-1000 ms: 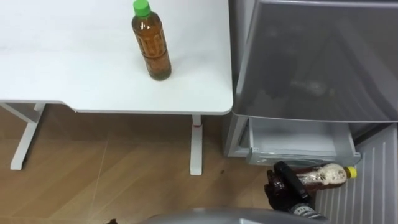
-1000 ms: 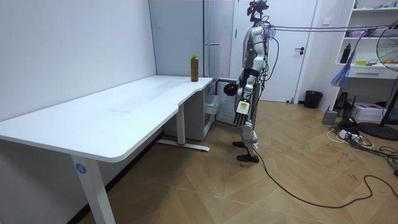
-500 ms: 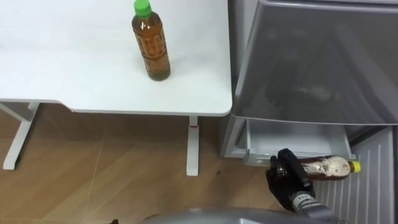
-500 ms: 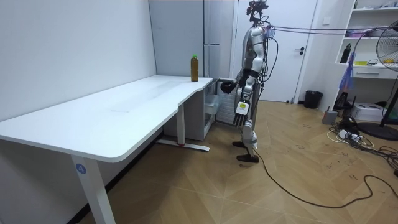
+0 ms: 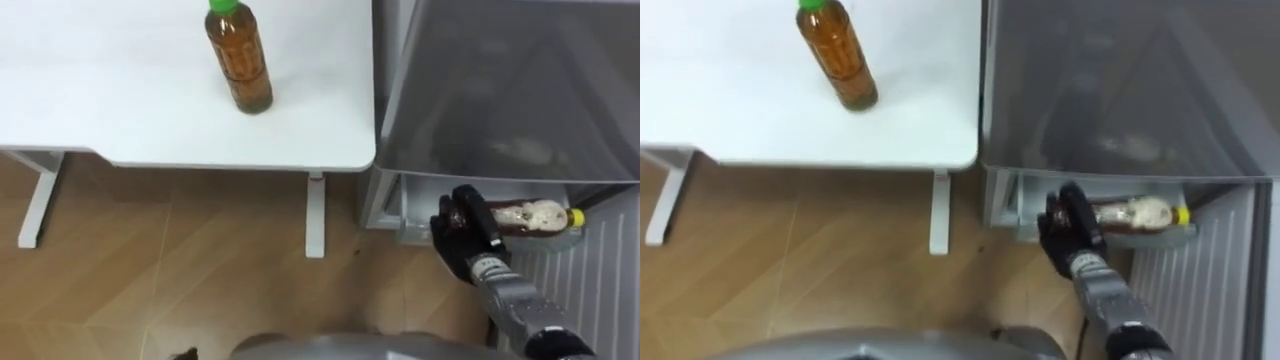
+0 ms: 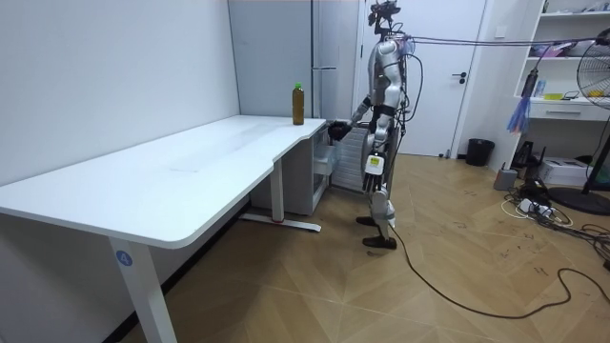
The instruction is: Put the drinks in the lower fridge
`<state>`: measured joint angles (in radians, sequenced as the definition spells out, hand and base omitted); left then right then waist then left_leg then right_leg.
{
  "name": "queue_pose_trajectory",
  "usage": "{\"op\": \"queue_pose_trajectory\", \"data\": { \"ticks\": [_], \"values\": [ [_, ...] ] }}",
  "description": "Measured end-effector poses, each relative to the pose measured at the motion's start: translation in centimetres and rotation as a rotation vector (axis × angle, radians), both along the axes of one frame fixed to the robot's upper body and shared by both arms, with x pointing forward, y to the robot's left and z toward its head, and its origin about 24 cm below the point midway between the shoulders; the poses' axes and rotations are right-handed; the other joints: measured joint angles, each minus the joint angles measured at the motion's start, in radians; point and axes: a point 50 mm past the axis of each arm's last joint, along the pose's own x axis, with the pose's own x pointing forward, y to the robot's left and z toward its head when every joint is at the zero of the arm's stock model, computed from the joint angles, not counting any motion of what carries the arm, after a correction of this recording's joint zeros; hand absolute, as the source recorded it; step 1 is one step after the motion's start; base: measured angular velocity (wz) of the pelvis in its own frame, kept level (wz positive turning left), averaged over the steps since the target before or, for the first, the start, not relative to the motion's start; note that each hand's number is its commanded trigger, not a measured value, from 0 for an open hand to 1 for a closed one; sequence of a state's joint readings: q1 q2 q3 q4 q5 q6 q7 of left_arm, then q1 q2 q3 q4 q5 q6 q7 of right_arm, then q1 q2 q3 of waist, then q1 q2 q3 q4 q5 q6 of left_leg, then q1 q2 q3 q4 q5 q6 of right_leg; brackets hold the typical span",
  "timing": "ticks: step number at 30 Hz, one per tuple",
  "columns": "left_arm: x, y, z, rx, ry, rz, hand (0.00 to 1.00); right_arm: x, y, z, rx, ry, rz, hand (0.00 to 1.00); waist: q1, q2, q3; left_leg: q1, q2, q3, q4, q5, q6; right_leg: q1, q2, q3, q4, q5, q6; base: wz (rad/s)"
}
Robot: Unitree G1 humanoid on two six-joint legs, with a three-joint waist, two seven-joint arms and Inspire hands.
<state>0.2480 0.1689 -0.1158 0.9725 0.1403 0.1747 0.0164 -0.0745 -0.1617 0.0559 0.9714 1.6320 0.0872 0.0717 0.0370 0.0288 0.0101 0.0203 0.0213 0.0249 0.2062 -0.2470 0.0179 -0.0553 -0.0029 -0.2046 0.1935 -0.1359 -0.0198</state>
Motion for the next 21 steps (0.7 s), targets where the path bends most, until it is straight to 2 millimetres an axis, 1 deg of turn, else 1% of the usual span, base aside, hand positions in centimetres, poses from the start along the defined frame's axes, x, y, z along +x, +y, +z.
{"op": "queue_pose_trajectory", "data": {
  "ticks": [1,3,4,5,6,8,9,11,13,15,16,18,19,21],
  "values": [
    [0.5,0.1,0.1,0.003,-0.013,-0.004,0.00,0.1,0.0,0.0,0.004,0.000,-0.004,1.00,0.001,-0.002,0.0040,-0.012,0.001,0.000,0.000,0.001,-0.001,-0.011,0.000,-0.001,0.000,0.001,-0.002,-0.05],
    [1.4,0.1,0.1,0.002,-0.035,-0.009,0.00,0.5,-0.1,0.1,0.003,0.005,-0.015,1.00,0.002,0.000,0.0046,-0.036,0.001,0.003,0.001,0.002,-0.002,-0.040,-0.001,0.001,0.012,0.003,-0.003,-0.08],
    [2.2,0.1,0.2,0.001,-0.055,-0.010,0.00,1.1,-0.3,0.3,0.002,-0.005,-0.024,1.00,0.000,0.003,0.0039,-0.053,-0.001,0.004,0.001,0.008,-0.001,-0.063,-0.006,-0.001,0.016,0.004,-0.005,0.00],
    [3.0,0.1,0.3,-0.001,-0.075,-0.012,0.00,1.7,-0.4,0.6,0.004,-0.021,-0.040,1.00,-0.003,0.005,0.0049,-0.071,-0.004,0.004,-0.002,0.016,0.000,-0.086,-0.012,-0.001,0.027,0.005,-0.006,0.00],
    [3.4,0.1,0.4,-0.003,-0.086,-0.014,0.00,2.1,-0.6,0.8,0.003,-0.028,-0.048,1.00,-0.003,0.006,0.0046,-0.080,-0.006,0.004,-0.002,0.019,0.000,-0.097,-0.013,-0.001,0.032,0.005,-0.006,0.00],
    [5.1,0.1,0.6,-0.011,-0.125,-0.019,0.00,3.3,-0.7,1.2,-0.001,-0.033,-0.051,1.00,0.002,0.004,0.0062,-0.109,-0.013,0.009,-0.008,0.031,0.001,-0.140,-0.020,0.001,0.052,0.005,-0.006,-0.07],
    [5.4,0.1,0.6,-0.012,-0.130,-0.021,0.00,3.5,-0.6,1.3,0.001,-0.034,-0.051,1.00,0.001,0.003,0.0070,-0.116,-0.014,0.013,-0.008,0.033,0.003,-0.150,-0.024,0.002,0.055,0.006,-0.007,-0.11],
    [6.3,0.0,0.8,-0.016,-0.154,-0.022,0.00,4.6,-0.7,1.8,-0.003,-0.042,-0.049,1.00,0.001,0.003,0.0125,-0.139,-0.018,0.021,-0.008,0.040,0.005,-0.182,-0.029,0.007,0.069,0.008,-0.009,-0.08],
    [6.6,0.1,0.8,-0.028,-0.168,0.006,0.00,5.2,-1.2,2.1,-0.015,-0.034,-0.053,1.00,0.006,0.002,0.0129,-0.153,-0.019,0.027,-0.008,0.043,0.006,-0.200,-0.030,0.008,0.073,0.013,-0.009,-0.04],
    [6.7,0.1,0.8,-0.038,-0.177,0.027,0.00,5.4,-1.9,2.3,-0.041,-0.024,-0.054,1.00,0.018,0.002,0.0159,-0.165,-0.020,0.027,-0.006,0.046,0.007,-0.208,-0.032,0.005,0.072,0.018,-0.009,0.03],
    [6.8,0.2,0.8,-0.041,-0.182,0.040,0.00,5.5,-2.3,2.4,-0.053,-0.023,-0.056,1.00,0.023,-0.001,0.0171,-0.178,-0.021,0.025,-0.001,0.047,0.007,-0.219,-0.034,0.001,0.074,0.018,-0.010,0.06],
    [6.9,0.5,0.8,-0.036,-0.179,0.045,0.00,6.1,-2.5,2.9,-0.063,-0.042,-0.052,1.00,0.025,-0.007,0.0210,-0.209,-0.023,0.026,0.005,0.054,0.008,-0.252,-0.040,0.001,0.083,0.022,-0.012,0.03],
    [6.8,0.6,0.8,-0.034,-0.170,0.052,0.00,6.6,-2.7,3.3,-0.065,-0.057,-0.056,1.00,0.027,-0.008,0.0213,-0.232,-0.025,0.027,0.008,0.059,0.008,-0.273,-0.041,0.000,0.083,0.028,-0.014,0.04],
    [6.5,0.8,0.7,-0.032,-0.156,0.059,0.00,7.0,-3.0,3.7,-0.062,-0.071,-0.069,1.00,0.035,-0.007,0.0212,-0.260,-0.027,0.026,0.016,0.061,0.008,-0.297,-0.044,0.000,0.082,0.035,-0.015,0.00]
  ]
}}
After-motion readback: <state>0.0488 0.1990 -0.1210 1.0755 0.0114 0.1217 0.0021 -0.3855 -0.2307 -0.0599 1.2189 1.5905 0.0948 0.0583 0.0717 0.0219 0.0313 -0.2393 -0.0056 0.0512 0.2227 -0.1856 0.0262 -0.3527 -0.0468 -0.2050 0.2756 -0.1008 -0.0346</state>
